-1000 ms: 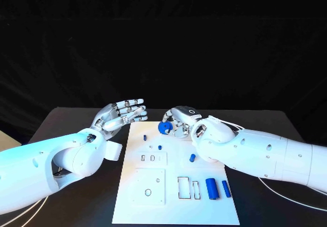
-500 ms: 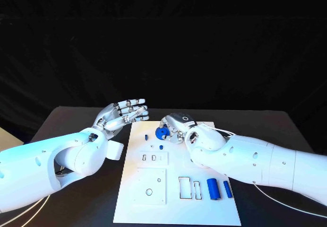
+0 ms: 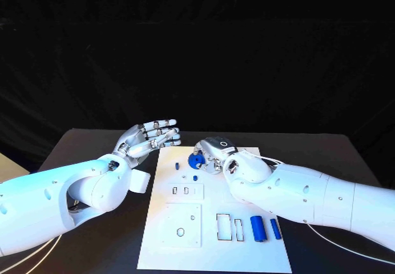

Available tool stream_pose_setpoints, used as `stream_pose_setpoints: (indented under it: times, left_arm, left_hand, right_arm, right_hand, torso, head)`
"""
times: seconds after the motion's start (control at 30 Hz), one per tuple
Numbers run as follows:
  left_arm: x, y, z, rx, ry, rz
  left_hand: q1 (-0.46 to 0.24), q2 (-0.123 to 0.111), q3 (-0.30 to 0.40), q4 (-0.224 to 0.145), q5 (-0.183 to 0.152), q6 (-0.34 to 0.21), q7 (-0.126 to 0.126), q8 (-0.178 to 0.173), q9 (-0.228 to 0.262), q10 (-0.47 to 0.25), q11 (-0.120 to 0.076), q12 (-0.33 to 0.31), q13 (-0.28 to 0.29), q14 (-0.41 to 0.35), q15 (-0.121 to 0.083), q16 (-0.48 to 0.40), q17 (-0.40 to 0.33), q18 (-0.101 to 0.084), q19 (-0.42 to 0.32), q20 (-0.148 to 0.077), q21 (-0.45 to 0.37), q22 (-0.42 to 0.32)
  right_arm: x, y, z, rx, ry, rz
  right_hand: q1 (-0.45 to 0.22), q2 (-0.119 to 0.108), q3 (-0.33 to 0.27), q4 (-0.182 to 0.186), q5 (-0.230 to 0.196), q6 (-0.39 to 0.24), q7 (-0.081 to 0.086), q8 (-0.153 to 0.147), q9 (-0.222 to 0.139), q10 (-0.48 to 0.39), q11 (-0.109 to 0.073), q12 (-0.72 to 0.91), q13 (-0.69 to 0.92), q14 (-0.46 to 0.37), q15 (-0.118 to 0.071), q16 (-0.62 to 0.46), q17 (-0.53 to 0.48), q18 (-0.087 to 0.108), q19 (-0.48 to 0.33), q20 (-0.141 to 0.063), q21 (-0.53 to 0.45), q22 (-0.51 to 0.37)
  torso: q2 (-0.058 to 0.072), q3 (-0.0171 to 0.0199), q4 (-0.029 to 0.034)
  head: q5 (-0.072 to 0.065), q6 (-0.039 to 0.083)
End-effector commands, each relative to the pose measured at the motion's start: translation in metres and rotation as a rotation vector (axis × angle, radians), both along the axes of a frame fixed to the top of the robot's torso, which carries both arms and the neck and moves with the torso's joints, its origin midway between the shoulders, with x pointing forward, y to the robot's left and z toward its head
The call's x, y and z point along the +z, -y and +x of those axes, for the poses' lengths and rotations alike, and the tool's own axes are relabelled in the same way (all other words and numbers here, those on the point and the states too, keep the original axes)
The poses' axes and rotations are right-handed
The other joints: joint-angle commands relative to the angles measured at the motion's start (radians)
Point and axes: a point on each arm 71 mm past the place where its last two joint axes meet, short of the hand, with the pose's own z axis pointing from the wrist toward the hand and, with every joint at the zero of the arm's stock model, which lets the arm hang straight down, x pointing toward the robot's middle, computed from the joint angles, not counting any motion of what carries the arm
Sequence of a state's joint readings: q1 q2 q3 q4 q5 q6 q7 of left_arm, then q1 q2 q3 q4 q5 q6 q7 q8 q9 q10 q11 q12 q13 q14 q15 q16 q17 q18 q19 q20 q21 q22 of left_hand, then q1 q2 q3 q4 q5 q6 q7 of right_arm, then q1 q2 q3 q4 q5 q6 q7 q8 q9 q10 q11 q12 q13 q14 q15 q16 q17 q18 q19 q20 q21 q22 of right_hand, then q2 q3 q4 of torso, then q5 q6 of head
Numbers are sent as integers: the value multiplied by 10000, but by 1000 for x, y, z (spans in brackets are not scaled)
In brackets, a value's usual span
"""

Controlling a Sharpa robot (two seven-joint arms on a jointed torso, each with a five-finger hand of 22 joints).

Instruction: Assemble the parts on the task board

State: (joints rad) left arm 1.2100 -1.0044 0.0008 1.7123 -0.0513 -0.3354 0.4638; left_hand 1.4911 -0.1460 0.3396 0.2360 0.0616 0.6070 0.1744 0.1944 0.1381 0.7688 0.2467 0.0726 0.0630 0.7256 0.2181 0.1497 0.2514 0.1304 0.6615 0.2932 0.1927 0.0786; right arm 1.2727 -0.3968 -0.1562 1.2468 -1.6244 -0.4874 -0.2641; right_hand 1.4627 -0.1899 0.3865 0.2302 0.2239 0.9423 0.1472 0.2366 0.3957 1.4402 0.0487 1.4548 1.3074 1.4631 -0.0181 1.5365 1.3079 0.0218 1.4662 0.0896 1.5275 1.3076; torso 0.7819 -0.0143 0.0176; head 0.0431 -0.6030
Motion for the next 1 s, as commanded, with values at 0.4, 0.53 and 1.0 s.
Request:
stream_pose_setpoints:
  times: [0.4,0.53,1.0]
  left_arm:
    - [1,2,0,-189,-6,-101]
    - [0,1,0,-149,-74,-58]
    - [-2,0,1,-171,-341,49]
  left_hand:
    - [106,11,91,-27,-1,105,992,67,5,63,4,55,8,71,-8,2,-46,122,186,-35,102,-3]
    - [103,12,96,-27,0,82,996,58,-2,44,3,51,5,73,-11,0,-52,130,212,-34,111,-1]
    - [119,57,208,-60,15,-128,1110,-38,-70,-238,29,-29,-25,31,4,-51,-122,139,301,-29,108,-20]
  right_arm:
    - [-4,-4,2,-47,-121,-247]
    - [-6,-4,2,-18,-370,-352]
    - [-11,0,2,105,-985,-743]
  right_hand:
    - [-786,-401,49,187,-944,-585,112,-284,5,-266,249,-380,753,874,170,56,1667,-76,735,118,-23,2143]
    - [-1035,-362,-1469,571,-690,-904,220,-647,-205,-338,368,-457,716,876,281,66,1700,-65,713,244,-63,2119]
    - [-1900,445,-2403,601,236,-649,196,-712,-327,-307,353,-441,804,909,285,115,1861,-51,685,258,-119,2088]
  torso:
    - [5,2,7]
    - [2,-6,15]
    - [4,3,-1]
  head:
    - [-26,39]
    - [-22,33]
    - [39,-6]
